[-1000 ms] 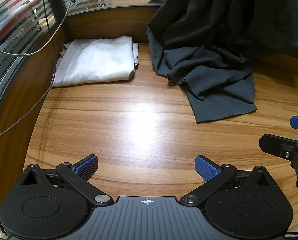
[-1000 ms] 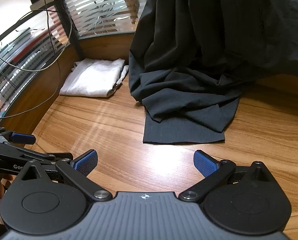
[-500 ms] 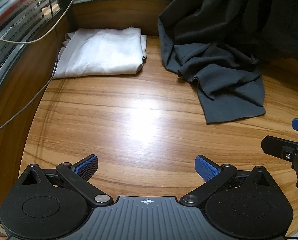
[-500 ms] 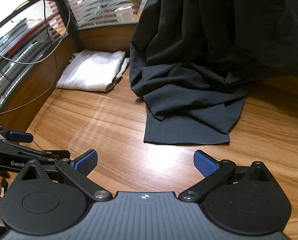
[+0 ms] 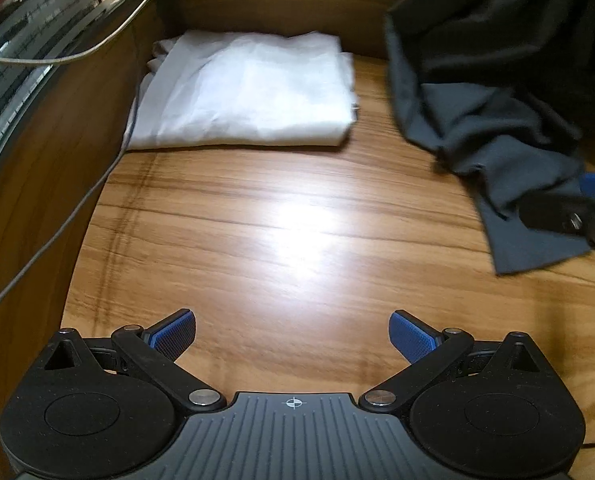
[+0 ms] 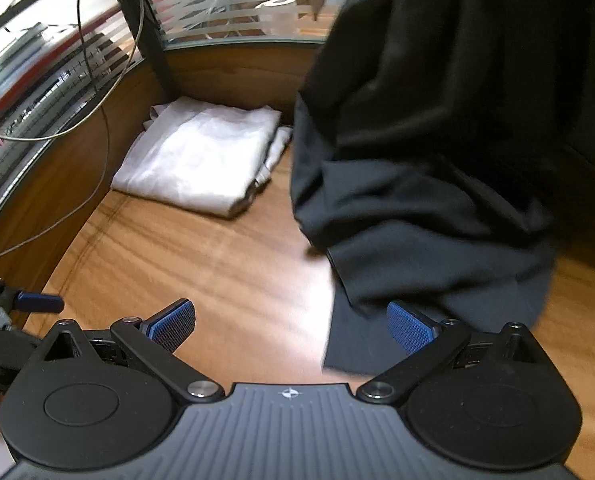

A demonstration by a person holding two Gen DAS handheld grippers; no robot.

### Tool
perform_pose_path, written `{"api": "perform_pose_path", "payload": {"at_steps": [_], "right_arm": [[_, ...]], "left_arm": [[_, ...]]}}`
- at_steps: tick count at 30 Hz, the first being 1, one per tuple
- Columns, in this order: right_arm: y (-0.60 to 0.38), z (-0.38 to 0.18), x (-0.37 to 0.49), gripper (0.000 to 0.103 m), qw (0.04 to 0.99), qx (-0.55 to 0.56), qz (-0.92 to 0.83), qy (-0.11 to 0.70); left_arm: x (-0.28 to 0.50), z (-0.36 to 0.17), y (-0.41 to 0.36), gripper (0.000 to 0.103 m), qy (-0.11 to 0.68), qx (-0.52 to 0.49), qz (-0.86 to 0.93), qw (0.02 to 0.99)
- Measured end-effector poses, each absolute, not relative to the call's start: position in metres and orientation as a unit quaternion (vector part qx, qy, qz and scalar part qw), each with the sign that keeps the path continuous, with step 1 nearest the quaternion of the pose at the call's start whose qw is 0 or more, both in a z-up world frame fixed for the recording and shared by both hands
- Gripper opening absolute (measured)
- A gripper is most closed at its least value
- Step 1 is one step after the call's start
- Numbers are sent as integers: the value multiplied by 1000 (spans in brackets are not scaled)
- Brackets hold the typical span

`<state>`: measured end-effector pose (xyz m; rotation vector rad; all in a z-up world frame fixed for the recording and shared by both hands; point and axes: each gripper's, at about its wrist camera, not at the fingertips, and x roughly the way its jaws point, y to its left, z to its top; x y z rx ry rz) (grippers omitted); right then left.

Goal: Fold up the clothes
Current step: 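Reach the right gripper to the folded cream shirt and grasp its edge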

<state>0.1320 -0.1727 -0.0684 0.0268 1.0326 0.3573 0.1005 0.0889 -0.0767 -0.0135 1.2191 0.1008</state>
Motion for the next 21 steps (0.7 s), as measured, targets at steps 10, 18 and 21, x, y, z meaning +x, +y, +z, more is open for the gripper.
{"api": "perform_pose_path", "payload": {"at_steps": [10,18,21], "right_arm": [[-101,-120,235,102,839,-21,235,489],[-57,-149,299,89,840,-39,257,476],[-48,-156,315,82,838,-42,261,477]], "left_arm": [[136,-103,120,103,589,-37,80,803],[153,-117,125,103,602,-53,89,791],[154,-116,128,103,602,-56,92,791]]}}
